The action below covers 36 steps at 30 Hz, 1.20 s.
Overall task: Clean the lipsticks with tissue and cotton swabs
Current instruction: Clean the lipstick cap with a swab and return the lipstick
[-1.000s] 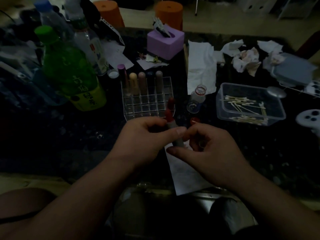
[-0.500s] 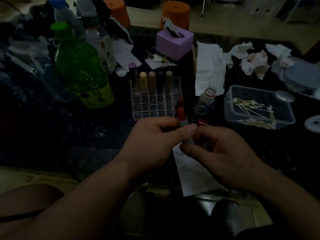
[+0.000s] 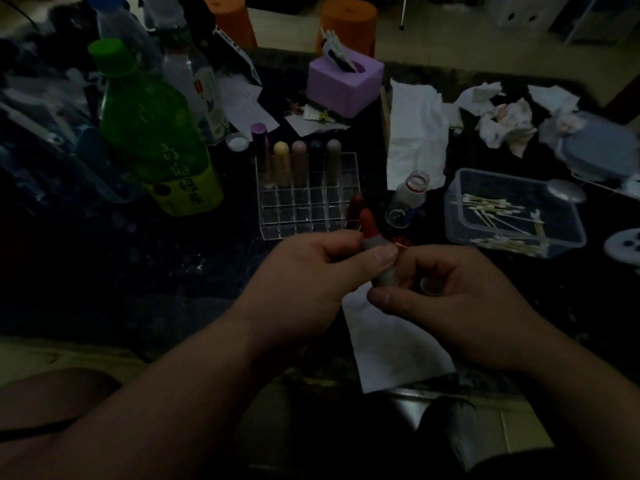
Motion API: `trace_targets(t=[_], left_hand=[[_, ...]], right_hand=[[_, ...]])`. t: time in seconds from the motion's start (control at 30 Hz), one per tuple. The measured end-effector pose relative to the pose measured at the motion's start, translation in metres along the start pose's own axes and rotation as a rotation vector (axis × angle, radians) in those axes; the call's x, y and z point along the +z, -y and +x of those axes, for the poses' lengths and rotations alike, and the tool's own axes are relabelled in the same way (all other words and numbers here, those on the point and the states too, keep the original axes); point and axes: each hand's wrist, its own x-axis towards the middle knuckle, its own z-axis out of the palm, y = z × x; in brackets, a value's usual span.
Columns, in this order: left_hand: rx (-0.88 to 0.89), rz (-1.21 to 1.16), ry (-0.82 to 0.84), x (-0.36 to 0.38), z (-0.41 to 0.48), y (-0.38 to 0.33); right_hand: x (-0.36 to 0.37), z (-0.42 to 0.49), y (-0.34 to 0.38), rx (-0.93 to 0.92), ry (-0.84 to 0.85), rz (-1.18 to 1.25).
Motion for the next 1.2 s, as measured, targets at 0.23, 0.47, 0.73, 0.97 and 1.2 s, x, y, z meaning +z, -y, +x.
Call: trace_targets(t=[0.23, 0.47, 0.73, 0.97, 1.2], left_hand=[[0.039, -0.081, -0.066, 0.005, 0.0, 0.002], [0.017, -0.076, -0.043, 0.0, 0.0, -0.003], [0.031, -0.039, -0.095, 0.002, -0.001, -0.006], [0.043, -0.008, -0.105, -0.002, -0.001, -0.004], [0.12, 0.105, -0.13, -0.001, -0.001, -0.004]], right_hand=[[0.014, -0.003, 0.001, -0.048, -0.237, -0.18], [0.0, -0.001, 0.001, 0.135, 0.177, 0.277], [0.014, 0.003, 0.005, 0.053, -0.087, -0.05], [0.004, 0.003, 0.006, 0.073, 0.127, 0.044], [0.013, 0.004, 0.001, 0.054, -0.086, -0.057]])
